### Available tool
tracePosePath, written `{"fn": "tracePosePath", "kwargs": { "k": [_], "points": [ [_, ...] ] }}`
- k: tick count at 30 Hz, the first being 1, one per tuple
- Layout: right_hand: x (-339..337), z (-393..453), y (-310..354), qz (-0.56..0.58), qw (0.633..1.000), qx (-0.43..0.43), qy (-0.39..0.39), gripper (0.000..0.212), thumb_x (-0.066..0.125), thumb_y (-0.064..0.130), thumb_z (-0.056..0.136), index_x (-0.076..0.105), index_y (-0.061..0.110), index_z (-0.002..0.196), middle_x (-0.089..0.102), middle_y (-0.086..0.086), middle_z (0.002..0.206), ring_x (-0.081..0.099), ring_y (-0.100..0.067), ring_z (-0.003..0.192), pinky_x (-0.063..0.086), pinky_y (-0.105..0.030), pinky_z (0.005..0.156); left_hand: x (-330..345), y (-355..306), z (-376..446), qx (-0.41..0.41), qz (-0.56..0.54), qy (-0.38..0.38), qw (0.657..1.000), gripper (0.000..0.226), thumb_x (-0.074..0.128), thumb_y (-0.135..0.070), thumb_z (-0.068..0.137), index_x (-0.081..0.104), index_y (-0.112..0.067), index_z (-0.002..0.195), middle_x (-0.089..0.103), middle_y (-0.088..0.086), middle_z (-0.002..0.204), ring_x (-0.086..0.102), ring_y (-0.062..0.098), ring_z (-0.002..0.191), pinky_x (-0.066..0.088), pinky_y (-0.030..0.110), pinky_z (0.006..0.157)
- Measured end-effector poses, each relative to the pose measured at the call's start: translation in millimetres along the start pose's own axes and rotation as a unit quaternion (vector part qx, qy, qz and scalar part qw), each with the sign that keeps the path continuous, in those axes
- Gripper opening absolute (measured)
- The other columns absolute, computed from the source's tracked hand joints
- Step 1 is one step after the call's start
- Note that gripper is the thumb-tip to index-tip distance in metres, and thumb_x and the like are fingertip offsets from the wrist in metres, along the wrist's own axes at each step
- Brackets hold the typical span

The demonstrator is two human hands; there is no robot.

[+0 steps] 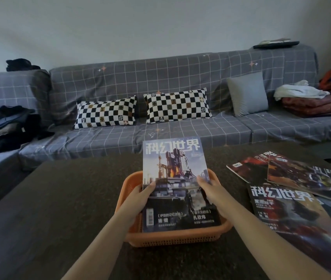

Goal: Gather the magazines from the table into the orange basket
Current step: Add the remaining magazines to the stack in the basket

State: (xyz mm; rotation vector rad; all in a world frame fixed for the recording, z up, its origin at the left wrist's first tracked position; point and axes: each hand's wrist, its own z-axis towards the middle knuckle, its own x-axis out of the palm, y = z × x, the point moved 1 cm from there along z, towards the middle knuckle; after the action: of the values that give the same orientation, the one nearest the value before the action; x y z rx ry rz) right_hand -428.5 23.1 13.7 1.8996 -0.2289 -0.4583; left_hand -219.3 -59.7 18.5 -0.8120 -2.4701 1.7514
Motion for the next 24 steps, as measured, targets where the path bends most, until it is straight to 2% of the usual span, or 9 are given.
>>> {"fn": "tracePosePath", "kwargs": {
  "k": [2, 6, 11, 13, 15, 17, 19, 22, 24],
  "points": [
    [-2, 16, 6, 0.061, 0.998, 0.029, 0.014, 0.058, 0.045, 0.055, 0.09, 0.037, 0.023, 0.138, 0.056, -0.009, 0.129, 0.054, -0.03, 0.115, 0.041, -0.044, 0.098, -7, -7, 11, 0.018, -0.017, 0.021, 0.999, 0.048, 0.062, -0.054, 0.082, 0.056, -0.018, 0.112, 0.075, -0.003, 0.081, 0.073, 0.015, 0.073, 0.053, 0.031, 0.067],
    [-5, 40, 7, 0.151, 0.987, 0.034, 0.036, 0.073, 0.063, 0.059, 0.073, 0.041, 0.022, 0.131, 0.06, -0.012, 0.119, 0.06, -0.033, 0.105, 0.043, -0.051, 0.097, -12, -9, 30, 0.048, -0.077, 0.035, 0.995, 0.069, 0.075, -0.059, 0.056, 0.059, -0.02, 0.111, 0.074, 0.009, 0.099, 0.071, 0.028, 0.092, 0.049, 0.051, 0.096],
    [-4, 49, 3, 0.101, 0.995, -0.015, 0.012, 0.074, 0.054, 0.067, 0.073, 0.048, 0.02, 0.13, 0.055, -0.007, 0.129, 0.051, -0.027, 0.118, 0.034, -0.041, 0.098, -10, 0, 44, 0.089, -0.143, 0.039, 0.985, 0.075, 0.08, -0.055, 0.051, 0.06, -0.017, 0.112, 0.076, 0.011, 0.094, 0.073, 0.031, 0.087, 0.051, 0.054, 0.092],
    [-7, 47, 5, 0.087, 0.996, -0.03, 0.015, 0.07, 0.049, 0.071, 0.072, 0.054, 0.022, 0.12, 0.058, 0.0, 0.118, 0.051, -0.024, 0.116, 0.033, -0.042, 0.099, -10, -2, 44, 0.111, -0.165, 0.039, 0.979, 0.079, 0.081, -0.053, 0.052, 0.058, -0.014, 0.116, 0.076, 0.011, 0.095, 0.073, 0.031, 0.085, 0.054, 0.051, 0.087],
    [-10, 37, 14, 0.081, 0.995, -0.06, 0.002, 0.052, 0.048, 0.073, 0.068, 0.056, 0.032, 0.098, 0.057, 0.011, 0.094, 0.054, -0.013, 0.096, 0.034, -0.043, 0.1, -12, -7, 41, 0.13, -0.182, 0.039, 0.974, 0.087, 0.081, -0.048, 0.053, 0.054, -0.01, 0.126, 0.075, 0.013, 0.098, 0.073, 0.032, 0.085, 0.057, 0.047, 0.079],
    [-14, 31, 24, 0.091, 0.99, -0.107, -0.001, 0.038, 0.051, 0.069, 0.066, 0.053, 0.037, 0.086, 0.061, 0.025, 0.075, 0.057, 0.005, 0.071, 0.048, -0.031, 0.085, -17, -14, 39, 0.152, -0.195, 0.051, 0.967, 0.096, 0.083, -0.042, 0.054, 0.045, -0.01, 0.136, 0.073, 0.015, 0.103, 0.072, 0.035, 0.087, 0.059, 0.043, 0.071],
    [-17, 26, 32, 0.116, 0.98, -0.162, 0.02, 0.038, 0.058, 0.061, 0.065, 0.058, 0.035, 0.093, 0.069, 0.025, 0.07, 0.064, 0.009, 0.063, 0.051, -0.012, 0.055, -25, -24, 38, 0.188, -0.203, 0.07, 0.958, 0.1, 0.086, -0.037, 0.053, 0.042, -0.012, 0.139, 0.073, 0.014, 0.105, 0.071, 0.036, 0.09, 0.06, 0.038, 0.066],
    [-20, 32, 40, 0.187, 0.953, -0.232, 0.062, 0.067, 0.077, 0.054, 0.057, 0.062, 0.02, 0.114, 0.074, 0.004, 0.096, 0.071, -0.013, 0.085, 0.054, -0.015, 0.059, -35, -37, 40, 0.228, -0.201, 0.097, 0.948, 0.1, 0.094, -0.037, 0.047, 0.049, -0.017, 0.134, 0.071, 0.012, 0.111, 0.069, 0.036, 0.098, 0.06, 0.039, 0.07],
    [-19, 39, 42, 0.234, 0.933, -0.249, 0.111, 0.066, 0.086, 0.042, 0.058, 0.063, 0.024, 0.117, 0.071, -0.006, 0.107, 0.069, -0.025, 0.095, 0.057, -0.026, 0.067, -39, -39, 45, 0.243, -0.202, 0.117, 0.942, 0.092, 0.094, -0.033, 0.05, 0.053, -0.017, 0.13, 0.07, 0.013, 0.115, 0.068, 0.036, 0.102, 0.059, 0.04, 0.074]
  ]
}}
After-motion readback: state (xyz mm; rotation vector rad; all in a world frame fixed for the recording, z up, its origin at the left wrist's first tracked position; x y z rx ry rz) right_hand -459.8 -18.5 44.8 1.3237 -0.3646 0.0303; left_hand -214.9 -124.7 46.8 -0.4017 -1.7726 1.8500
